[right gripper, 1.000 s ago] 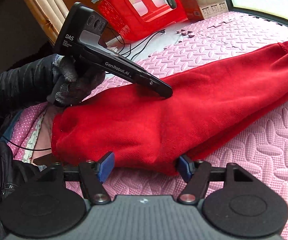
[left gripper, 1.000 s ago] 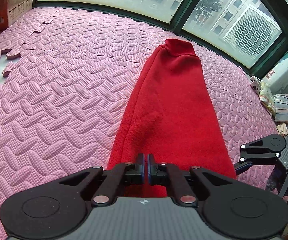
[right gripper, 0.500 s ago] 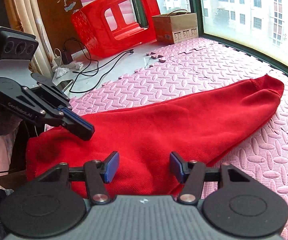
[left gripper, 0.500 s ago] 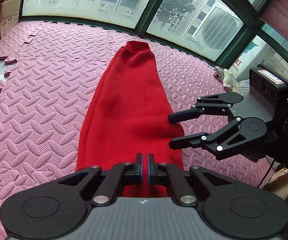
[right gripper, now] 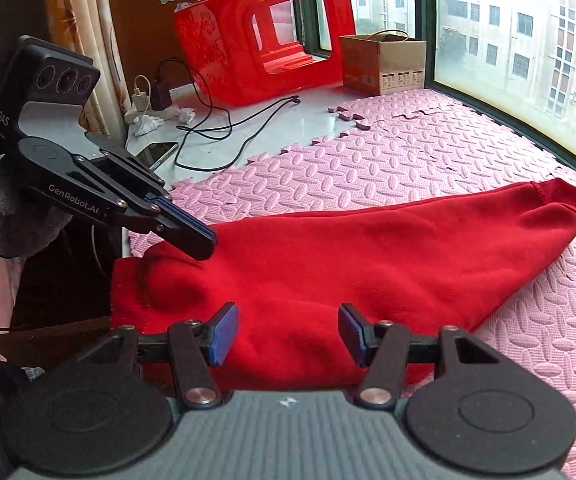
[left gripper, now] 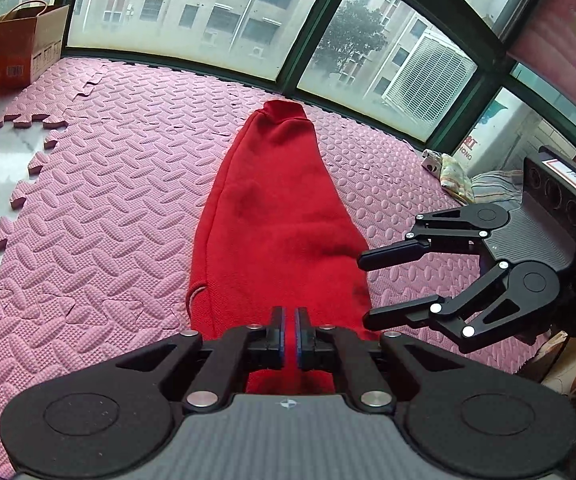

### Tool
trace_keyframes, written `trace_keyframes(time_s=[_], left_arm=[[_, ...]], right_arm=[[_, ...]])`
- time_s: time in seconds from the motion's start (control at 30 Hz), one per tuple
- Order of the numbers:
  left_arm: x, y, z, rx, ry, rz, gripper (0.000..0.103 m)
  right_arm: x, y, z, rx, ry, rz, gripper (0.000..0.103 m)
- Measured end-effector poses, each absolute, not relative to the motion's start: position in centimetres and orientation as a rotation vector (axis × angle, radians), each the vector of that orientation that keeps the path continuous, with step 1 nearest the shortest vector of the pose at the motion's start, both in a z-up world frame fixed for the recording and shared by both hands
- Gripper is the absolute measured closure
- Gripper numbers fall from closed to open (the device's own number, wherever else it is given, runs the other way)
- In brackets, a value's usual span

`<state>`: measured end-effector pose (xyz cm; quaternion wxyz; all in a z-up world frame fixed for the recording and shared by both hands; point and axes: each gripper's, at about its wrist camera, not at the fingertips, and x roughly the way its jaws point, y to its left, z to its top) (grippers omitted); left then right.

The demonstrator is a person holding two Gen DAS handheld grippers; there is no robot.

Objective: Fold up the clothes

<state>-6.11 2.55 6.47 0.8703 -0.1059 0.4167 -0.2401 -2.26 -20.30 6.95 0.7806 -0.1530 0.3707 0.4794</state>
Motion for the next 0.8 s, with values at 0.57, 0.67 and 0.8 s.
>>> trace_keyframes(time_s=[0.57,0.67,0.8], left_arm=[[-5.0,4.1,4.4,-0.266,0.896,-0.406,0.096],[-4.7,4.7,3.6,-0.289,0.921,-0.403,0.096],[-4.9,4.7,5.0,-0.301,0.893,-0.414,0.096]], right_arm=[[-3.7,-16.3,5.6,-0.303,0.802,1.035,0.048],[-3.9,-16.4,5.5,-0.329,0.799,1.045,0.049],[-1.6,-18.4,7.3,-0.283,0.778,0.980,0.049]])
